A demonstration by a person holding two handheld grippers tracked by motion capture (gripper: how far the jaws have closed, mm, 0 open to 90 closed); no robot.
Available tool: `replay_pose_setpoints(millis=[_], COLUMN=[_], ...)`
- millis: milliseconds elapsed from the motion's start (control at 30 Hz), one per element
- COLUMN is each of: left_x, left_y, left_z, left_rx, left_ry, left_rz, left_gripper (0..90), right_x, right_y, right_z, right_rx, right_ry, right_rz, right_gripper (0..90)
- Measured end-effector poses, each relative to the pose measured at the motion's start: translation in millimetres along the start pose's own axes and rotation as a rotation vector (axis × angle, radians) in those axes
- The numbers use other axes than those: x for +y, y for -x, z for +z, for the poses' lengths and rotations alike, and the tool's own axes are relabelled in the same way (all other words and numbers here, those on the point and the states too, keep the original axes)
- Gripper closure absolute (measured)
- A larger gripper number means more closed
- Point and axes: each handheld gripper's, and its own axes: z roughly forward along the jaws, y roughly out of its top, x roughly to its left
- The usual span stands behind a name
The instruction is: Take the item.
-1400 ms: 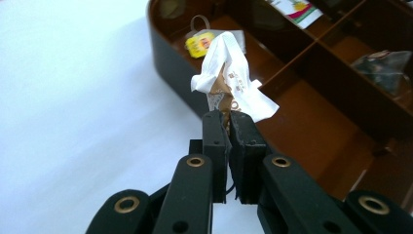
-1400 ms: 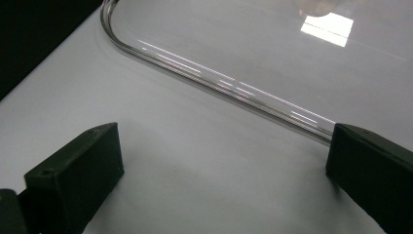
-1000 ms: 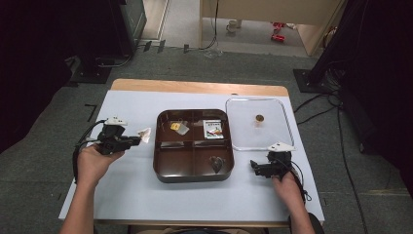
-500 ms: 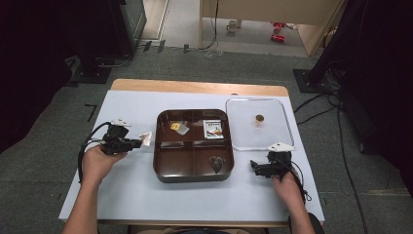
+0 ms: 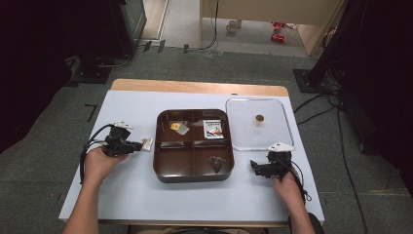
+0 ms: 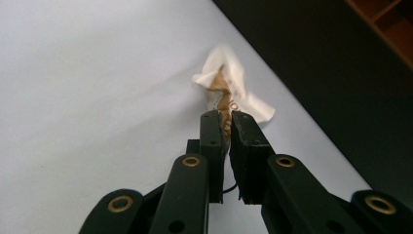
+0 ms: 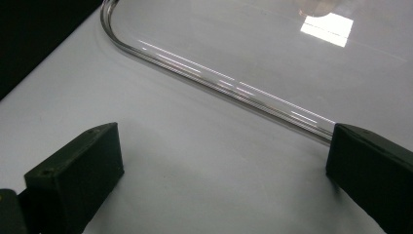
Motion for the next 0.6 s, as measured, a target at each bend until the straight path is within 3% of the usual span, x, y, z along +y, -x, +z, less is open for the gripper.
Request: replay_pose_setpoints(millis=[333, 400, 600], left_x=[-1.6, -2.2, -6.7], left_y=[-2.2, -2.1, -3.8], left_z=[-2.5, -4.3, -16.0], left_rx=[-0.003, 0.011, 0.035], left_ry=[0.020, 0.029, 0.095], left_rz=[-0.021, -0.023, -0.027], left_gripper=[72.2, 68.7, 60.9], right_x=[0.0, 0.0, 0.0], right_y=[0.0, -0.1, 0.0], right_z=[0.0, 0.0, 0.0], right_rx=[0.000, 0.000, 0.000], right_ry=[0.000, 0.000, 0.000], right_rz=[0.000, 0.001, 0.000], right_gripper=[0.0, 0.0, 0.0])
